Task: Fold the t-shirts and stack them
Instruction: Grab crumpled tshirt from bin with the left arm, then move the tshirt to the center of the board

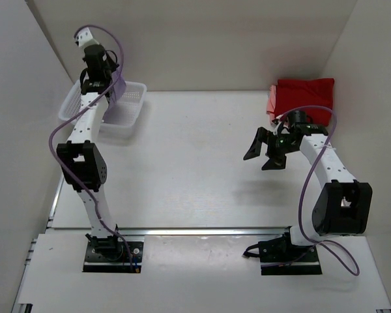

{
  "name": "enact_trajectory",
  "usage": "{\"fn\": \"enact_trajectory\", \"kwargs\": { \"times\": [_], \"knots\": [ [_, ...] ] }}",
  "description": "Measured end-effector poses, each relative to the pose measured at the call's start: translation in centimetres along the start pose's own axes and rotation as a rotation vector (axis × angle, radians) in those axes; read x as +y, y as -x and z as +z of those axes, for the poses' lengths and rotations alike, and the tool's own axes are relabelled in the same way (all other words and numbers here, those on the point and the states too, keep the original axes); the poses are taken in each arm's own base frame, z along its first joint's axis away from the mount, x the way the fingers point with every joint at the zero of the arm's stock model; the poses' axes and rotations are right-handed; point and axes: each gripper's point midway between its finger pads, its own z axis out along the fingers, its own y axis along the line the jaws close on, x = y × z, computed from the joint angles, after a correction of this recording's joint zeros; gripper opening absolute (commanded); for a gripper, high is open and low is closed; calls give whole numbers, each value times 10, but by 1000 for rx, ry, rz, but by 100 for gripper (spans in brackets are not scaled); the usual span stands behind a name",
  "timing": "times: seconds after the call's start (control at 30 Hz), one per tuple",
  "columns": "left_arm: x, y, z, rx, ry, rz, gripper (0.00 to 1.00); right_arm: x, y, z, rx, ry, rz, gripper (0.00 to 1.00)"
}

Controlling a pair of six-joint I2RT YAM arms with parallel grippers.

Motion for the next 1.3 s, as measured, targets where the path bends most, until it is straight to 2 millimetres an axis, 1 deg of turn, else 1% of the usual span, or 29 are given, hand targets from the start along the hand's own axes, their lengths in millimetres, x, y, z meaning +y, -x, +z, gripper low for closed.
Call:
{"fn": "enact_trajectory", "kwargs": {
  "times": [0.07, 0.13, 0.17, 0.2, 0.27, 0.3, 0.33, 0.37, 0.43, 0.47, 0.53, 0.6, 0.63, 0.67, 0.73, 0.77, 0.8, 0.83, 0.87, 0.9, 0.93, 0.97, 1.0, 1.03, 1.07, 1.1, 1.13, 1.23, 1.3],
  "knots": [
    [-43, 40, -26, -76, -85, 11, 0, 1, -2, 1, -20, -8, -19, 99],
    [-97, 72, -60, -144, -191, 30, 0, -2, -4, 1, -42, -16, -31, 99],
    [-120, 81, -78, -166, -239, 40, 0, -3, -5, 0, -53, -22, -35, 99],
    [-151, 90, -107, -189, -309, 49, 0, -6, -6, -3, -69, -37, -38, 99],
    [-189, 98, -150, -202, -411, 44, 0, -9, -6, -10, -108, -77, -60, 99],
    [-203, 104, -174, -209, -468, 25, 0, -10, -5, -16, -137, -103, -85, 99],
    [-209, 108, -197, -207, -515, 5, 0, -9, -4, -21, -162, -122, -109, 99],
    [-207, 115, -214, -210, -542, -19, 0, -6, -4, -28, -192, -139, -139, 99],
    [-187, 131, -236, -225, -550, -61, 0, 0, -4, -41, -248, -143, -170, 99],
    [-176, 141, -245, -237, -549, -84, 0, 2, -3, -51, -287, -141, -178, 99],
    [-166, 158, -258, -261, -560, -124, 0, 2, 0, -67, -368, -138, -175, 98],
    [-168, 169, -271, -279, -601, -160, 0, -2, -2, -78, -438, -138, -162, 98],
    [-174, 169, -279, -270, -637, -178, 0, -5, -7, -80, -452, -138, -148, 97],
    [-178, 163, -284, -251, -662, -187, 0, -7, -11, -81, -459, -137, -141, 97],
    [-181, 128, -293, -178, -717, -206, 0, -7, -20, -78, -455, -133, -144, 97],
    [-178, 96, -294, -114, -732, -212, 3, -7, -23, -74, -447, -128, -151, 97],
    [-173, 64, -294, -48, -736, -212, 31, -8, -25, -70, -439, -123, -155, 97],
    [-167, 20, -291, 41, -741, -201, 98, -9, -28, -65, -427, -118, -157, 97],
    [-159, -27, -287, 144, -735, -190, 99, -11, -30, -58, -410, -113, -151, 97],
    [-149, -65, -281, 230, -710, -186, 99, -13, -31, -51, -390, -108, -143, 96],
    [-135, -110, -275, 329, -668, -178, 99, -13, -32, -44, -368, -105, -139, 97],
    [-119, -147, -273, 410, -622, -158, 99, -11, -32, -37, -346, -99, -144, 96],
    [-97, -188, -276, 499, -565, -134, 99, -7, -31, -27, -319, -87, -154, 96],
    [-80, -211, -281, 551, -522, -116, 98, -2, -32, -16, -289, -75, -171, 94],
    [-64, -226, -287, 587, -481, -95, 99, 5, -34, -3, -252, -58, -195, 93],
    [-50, -230, -294, 603, -451, -77, 99, 9, -35, 4, -232, -49, -204, 93],
    [-46, -225, -299, 602, -447, -70, 99, 16, -40, 17, -192, -33, -220, 93],
    [-38, -187, -310, 520, -465, -65, 99, 30, -52, 54, -88, 3, -255, 92],
    [-26, -166, -319, 466, -454, -49, 99, 35, -67, 83, 3, 12, -279, 92]
  ]
}}
